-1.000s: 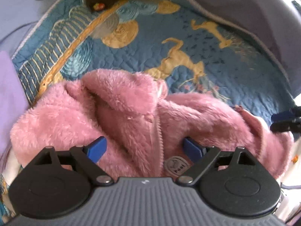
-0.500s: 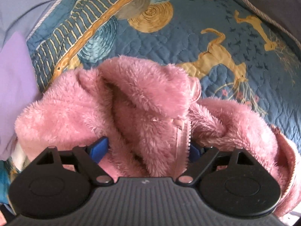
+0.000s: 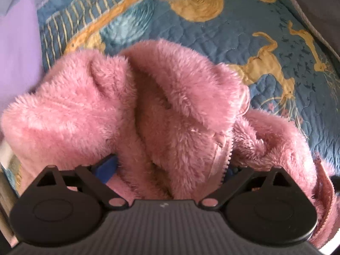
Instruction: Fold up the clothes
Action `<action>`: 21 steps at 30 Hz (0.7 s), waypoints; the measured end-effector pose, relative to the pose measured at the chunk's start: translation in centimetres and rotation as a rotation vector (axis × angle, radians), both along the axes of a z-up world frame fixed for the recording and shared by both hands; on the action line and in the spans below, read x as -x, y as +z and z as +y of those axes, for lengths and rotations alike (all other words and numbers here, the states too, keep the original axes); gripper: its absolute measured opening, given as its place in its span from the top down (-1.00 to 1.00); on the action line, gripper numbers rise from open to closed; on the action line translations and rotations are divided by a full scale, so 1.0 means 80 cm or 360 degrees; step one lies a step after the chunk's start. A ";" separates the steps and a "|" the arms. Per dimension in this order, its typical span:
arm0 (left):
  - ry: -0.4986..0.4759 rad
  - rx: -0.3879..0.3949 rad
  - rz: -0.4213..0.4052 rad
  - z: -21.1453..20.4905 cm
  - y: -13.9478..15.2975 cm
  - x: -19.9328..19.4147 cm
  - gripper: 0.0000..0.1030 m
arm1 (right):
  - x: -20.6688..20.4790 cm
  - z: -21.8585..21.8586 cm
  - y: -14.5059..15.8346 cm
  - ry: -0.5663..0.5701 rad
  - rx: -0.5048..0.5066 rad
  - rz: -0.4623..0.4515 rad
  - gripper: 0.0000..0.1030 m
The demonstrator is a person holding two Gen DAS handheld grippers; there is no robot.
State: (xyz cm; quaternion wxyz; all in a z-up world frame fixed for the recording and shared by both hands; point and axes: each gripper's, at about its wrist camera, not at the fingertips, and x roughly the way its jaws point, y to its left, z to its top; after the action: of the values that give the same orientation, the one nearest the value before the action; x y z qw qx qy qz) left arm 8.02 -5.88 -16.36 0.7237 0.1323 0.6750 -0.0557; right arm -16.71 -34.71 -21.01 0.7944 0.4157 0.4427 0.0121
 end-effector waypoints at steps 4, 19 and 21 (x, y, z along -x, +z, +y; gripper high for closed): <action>-0.0105 -0.0090 -0.0094 -0.018 0.009 0.003 -0.82 | 0.071 -0.008 0.073 -0.0101 -0.0002 -0.0188 0.91; 0.0105 -0.0209 -0.0281 0.003 0.066 -0.031 -0.70 | 0.087 0.241 0.063 0.1386 -0.0085 -0.0002 0.74; 0.0102 -0.0252 -0.0264 0.012 0.062 -0.029 -0.70 | 0.077 0.231 0.061 0.1286 -0.0029 0.0008 0.73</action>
State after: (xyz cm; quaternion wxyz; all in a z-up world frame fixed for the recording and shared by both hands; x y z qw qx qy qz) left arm 10.31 -4.95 -11.37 0.7657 0.1716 0.6191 0.0321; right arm -22.87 -16.25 -16.10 0.7210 0.2151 0.5722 0.3264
